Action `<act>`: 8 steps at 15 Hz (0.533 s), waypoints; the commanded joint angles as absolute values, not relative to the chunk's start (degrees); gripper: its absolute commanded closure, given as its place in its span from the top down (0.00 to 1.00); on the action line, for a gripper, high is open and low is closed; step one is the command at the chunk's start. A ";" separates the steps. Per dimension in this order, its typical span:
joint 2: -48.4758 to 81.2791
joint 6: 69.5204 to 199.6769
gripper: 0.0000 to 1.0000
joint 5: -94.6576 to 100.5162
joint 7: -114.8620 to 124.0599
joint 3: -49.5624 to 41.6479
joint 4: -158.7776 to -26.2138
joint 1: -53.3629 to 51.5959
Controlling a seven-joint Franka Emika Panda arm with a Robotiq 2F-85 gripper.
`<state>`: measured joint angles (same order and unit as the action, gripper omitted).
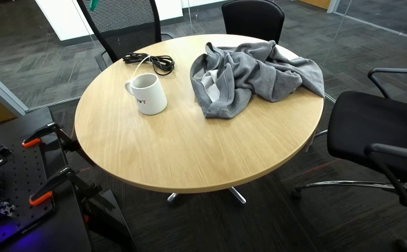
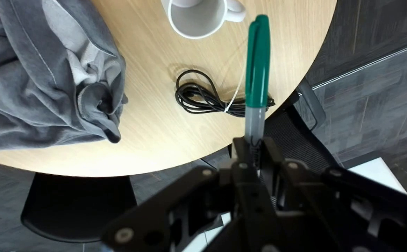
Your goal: Put the pen in the cup
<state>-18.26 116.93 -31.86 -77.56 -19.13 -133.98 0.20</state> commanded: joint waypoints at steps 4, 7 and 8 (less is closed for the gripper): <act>-15.48 111.04 0.03 -46.80 -94.02 -20.36 -133.77 0.34; -13.16 104.79 0.03 -54.02 -104.13 -20.03 -133.38 1.99; -12.22 102.03 0.03 -55.42 -107.25 -19.93 -133.07 2.67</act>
<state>-14.73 108.65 -50.70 -98.93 -20.00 -134.36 0.69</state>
